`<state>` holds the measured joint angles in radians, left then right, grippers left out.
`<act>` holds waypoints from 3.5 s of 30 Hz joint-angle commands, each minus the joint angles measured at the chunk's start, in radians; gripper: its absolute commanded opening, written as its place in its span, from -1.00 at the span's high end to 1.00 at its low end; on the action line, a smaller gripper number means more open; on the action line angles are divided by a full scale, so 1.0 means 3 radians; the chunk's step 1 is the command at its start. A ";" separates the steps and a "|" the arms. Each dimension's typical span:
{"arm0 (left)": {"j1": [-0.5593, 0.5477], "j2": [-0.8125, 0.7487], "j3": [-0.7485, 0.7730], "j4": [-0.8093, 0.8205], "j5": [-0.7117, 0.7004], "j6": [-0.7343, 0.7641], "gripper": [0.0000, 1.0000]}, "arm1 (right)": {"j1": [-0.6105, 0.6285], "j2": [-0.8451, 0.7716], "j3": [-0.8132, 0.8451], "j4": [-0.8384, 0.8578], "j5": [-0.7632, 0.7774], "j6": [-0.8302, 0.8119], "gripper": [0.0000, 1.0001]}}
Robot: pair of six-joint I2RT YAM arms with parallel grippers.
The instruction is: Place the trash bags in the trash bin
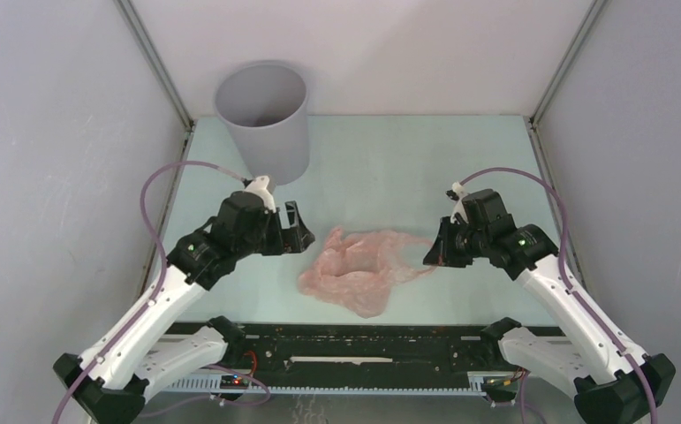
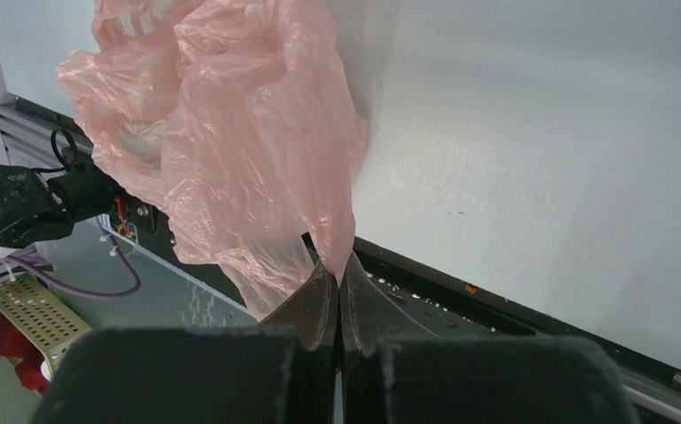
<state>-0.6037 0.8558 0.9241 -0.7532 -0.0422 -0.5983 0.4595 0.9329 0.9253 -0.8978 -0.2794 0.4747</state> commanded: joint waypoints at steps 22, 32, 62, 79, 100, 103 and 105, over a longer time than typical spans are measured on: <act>-0.0649 0.2719 0.1700 -0.0285 -0.0169 0.0697 -0.55 | 0.0074 -0.0340 0.0110 -0.0246 0.0128 0.0088 1.00; -0.0650 0.2939 0.2208 -0.0526 -0.0507 0.0795 0.81 | 0.0067 -0.0266 0.0113 -0.0261 0.0331 0.0104 1.00; -0.0626 0.1070 -0.0078 0.0911 0.0037 -0.0440 1.00 | 0.0227 -0.0129 -0.0610 0.0419 0.0255 0.0281 1.00; -0.0366 0.1721 0.3404 0.0914 -0.0148 0.0371 1.00 | 0.0602 -0.0149 0.2214 0.0968 0.1739 -0.0640 1.00; 0.0052 0.1957 0.3396 0.0198 0.0434 0.0129 1.00 | -0.0072 0.0692 0.2361 0.0027 0.0788 -0.0368 1.00; -0.0006 0.2140 0.4671 0.0235 0.0459 0.0061 1.00 | 0.0092 0.0841 0.3563 -0.0203 0.0888 -0.0487 1.00; -0.0074 0.1922 0.4501 0.0616 0.0490 0.0093 1.00 | 0.0428 0.0636 0.3645 0.0066 0.1204 -0.0640 1.00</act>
<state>-0.5922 1.5539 2.1078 -0.6380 0.0608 -0.6159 0.4706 1.2102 1.8973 -0.8585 -0.0090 0.3855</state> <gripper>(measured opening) 0.007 0.007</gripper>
